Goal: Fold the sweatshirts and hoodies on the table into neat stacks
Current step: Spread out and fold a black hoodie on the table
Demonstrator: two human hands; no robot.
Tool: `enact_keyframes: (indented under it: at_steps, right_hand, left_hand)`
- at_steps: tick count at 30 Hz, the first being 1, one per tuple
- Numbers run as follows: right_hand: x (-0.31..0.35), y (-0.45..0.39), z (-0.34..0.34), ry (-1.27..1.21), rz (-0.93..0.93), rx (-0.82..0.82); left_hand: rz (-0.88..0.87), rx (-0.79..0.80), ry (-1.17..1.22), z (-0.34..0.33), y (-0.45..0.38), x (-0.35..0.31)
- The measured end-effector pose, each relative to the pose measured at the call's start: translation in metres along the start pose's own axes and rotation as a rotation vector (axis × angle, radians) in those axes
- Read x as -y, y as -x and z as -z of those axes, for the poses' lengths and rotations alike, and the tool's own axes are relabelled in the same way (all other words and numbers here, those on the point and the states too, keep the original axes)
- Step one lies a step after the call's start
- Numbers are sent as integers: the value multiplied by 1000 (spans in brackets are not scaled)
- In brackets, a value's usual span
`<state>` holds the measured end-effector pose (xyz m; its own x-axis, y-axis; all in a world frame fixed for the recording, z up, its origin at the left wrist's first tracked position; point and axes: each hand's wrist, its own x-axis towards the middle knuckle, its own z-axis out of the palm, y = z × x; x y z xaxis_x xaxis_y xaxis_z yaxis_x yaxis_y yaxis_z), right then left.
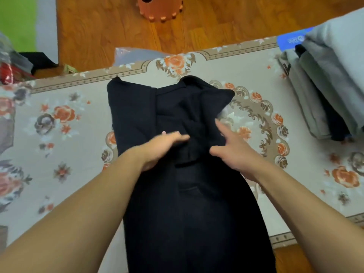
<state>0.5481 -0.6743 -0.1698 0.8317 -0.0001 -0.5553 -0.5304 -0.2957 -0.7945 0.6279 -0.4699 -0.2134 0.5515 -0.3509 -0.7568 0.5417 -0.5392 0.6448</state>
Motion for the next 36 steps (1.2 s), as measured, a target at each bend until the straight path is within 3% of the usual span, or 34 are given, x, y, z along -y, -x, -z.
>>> enact_keyframes:
  at_steps: [3, 5, 9, 12, 13, 17, 18, 23, 25, 28, 31, 34, 36]
  right_hand:
    - [27, -9, -59, 460, 47, -37]
    - [25, -22, -99, 662, 36, -15]
    - [1, -39, -141, 780, 10, -57]
    - [-13, -32, -144, 698, 63, -111]
    - [-18, -25, -143, 681, 96, -104]
    - [-42, 15, -127, 756, 107, -165]
    - [-50, 27, -121, 806, 71, -178]
    - [-88, 97, -112, 977, -51, -49]
    - [-99, 118, -114, 981, -49, -6]
    - [-106, 143, -122, 917, -31, 63]
    - [-106, 154, -131, 778, 4, 72]
    - [-108, 148, -146, 685, 24, 70]
    - [-111, 142, -160, 688, -9, 108]
  left_hand:
    - [-85, -76, 562, 37, 15, 6]
    - [-70, -101, 599, 53, 19, 9]
    - [-39, -93, 125, 50, 10, -6]
    - [-136, -382, -459, 36, -9, -32]
    - [-168, -449, -539, 34, -17, -39]
    - [-103, -601, -112, 49, -38, -60]
    - [-100, -622, -97, 53, -39, -57]
    - [-235, -734, -612, 67, -48, -27]
    - [-195, -812, -800, 66, -58, -16]
    - [-193, -918, -874, 51, -47, -6]
    - [-386, -810, -792, 27, -11, 15]
    - [-278, -573, -495, 1, 31, 52]
    - [-241, -527, -529, -9, 41, 70]
